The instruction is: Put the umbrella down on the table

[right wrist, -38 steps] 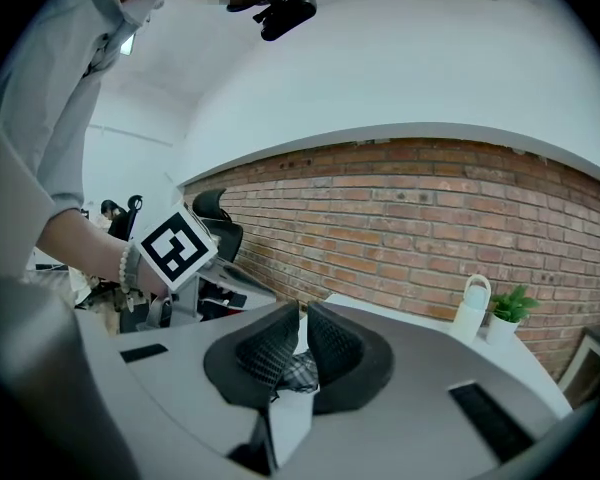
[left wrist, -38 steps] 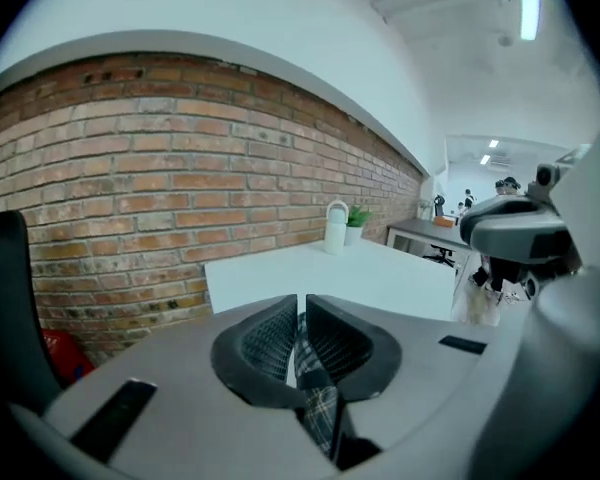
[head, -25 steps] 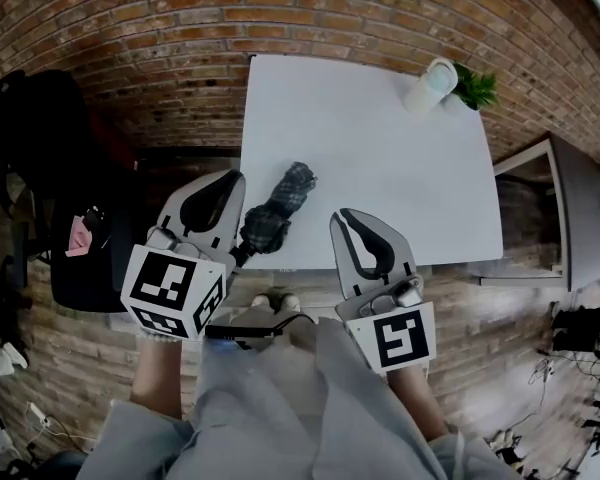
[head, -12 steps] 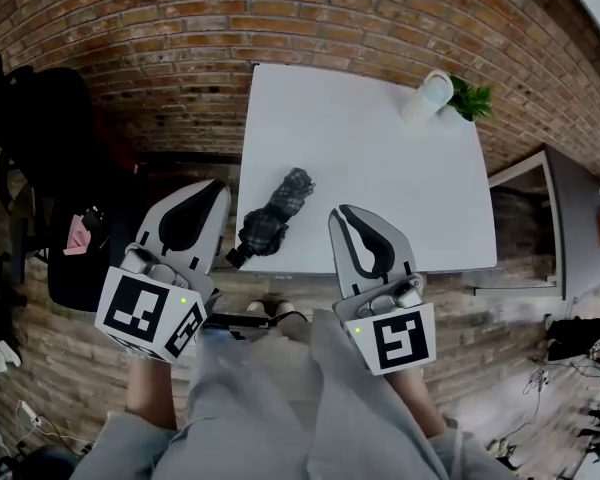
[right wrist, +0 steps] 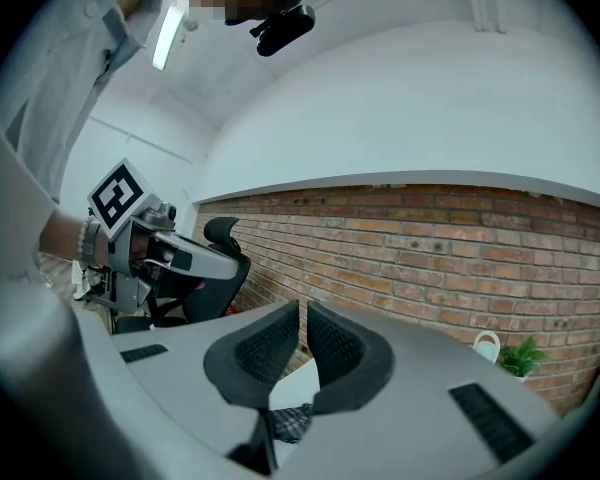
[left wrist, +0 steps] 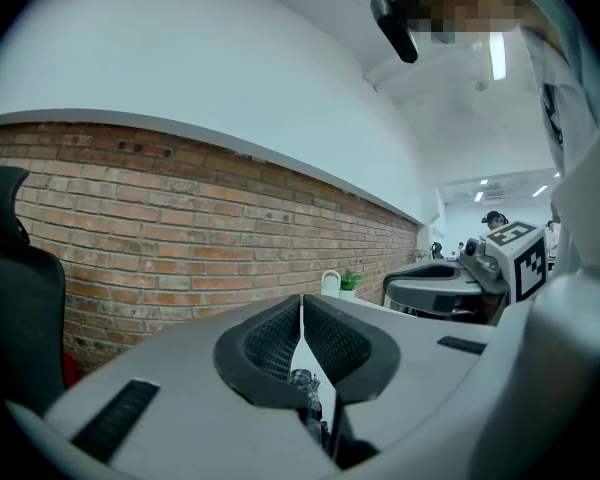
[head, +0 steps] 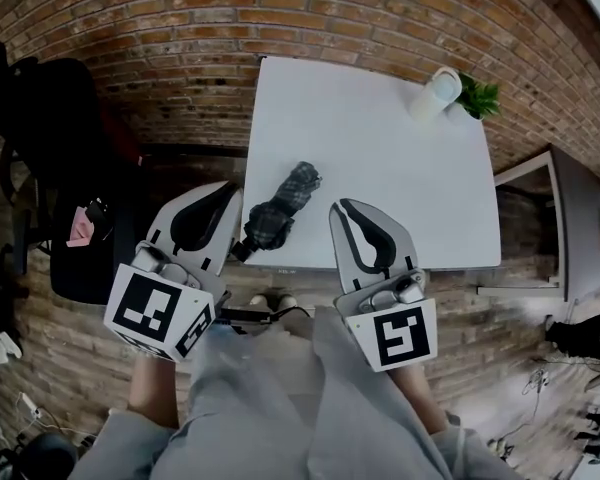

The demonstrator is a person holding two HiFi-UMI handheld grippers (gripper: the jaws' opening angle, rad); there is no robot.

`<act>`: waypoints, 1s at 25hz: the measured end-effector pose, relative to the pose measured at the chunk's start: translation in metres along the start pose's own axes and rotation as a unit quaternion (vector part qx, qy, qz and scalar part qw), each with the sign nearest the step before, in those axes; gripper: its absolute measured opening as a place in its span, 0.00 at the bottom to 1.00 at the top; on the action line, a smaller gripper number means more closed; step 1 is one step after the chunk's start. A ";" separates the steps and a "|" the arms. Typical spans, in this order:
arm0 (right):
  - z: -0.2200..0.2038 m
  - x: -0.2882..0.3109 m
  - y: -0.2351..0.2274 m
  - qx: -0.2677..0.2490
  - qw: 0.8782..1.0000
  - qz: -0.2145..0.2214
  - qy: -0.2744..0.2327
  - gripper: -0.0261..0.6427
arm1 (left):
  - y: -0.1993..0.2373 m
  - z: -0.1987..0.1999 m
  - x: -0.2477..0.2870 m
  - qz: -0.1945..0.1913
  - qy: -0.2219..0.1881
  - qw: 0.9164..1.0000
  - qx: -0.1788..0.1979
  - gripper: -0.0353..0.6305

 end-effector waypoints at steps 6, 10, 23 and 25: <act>0.000 0.004 -0.001 -0.003 1.000 0.000 0.004 0.12 | -0.003 -0.004 0.004 -0.010 0.009 1.000 0.003 0.09; -0.003 0.005 -0.001 -0.004 1.000 0.001 0.009 0.12 | -0.004 -0.006 0.007 -0.012 0.012 1.000 0.005 0.09; -0.006 0.005 0.001 -0.009 1.000 0.008 0.014 0.12 | -0.006 -0.010 0.010 -0.016 0.018 1.000 0.006 0.09; -0.006 0.005 0.002 -0.010 1.000 0.009 0.014 0.12 | -0.007 -0.010 0.011 -0.016 0.018 1.000 0.007 0.09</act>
Point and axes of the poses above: the fingertips, and each gripper's own axes: x forward along the fingers, y to its left, z out of its top, the point moved 2 cm from there along -x, backward along the fingers, and after that the axes turned 7 degrees about z, right-handed, at the moved point
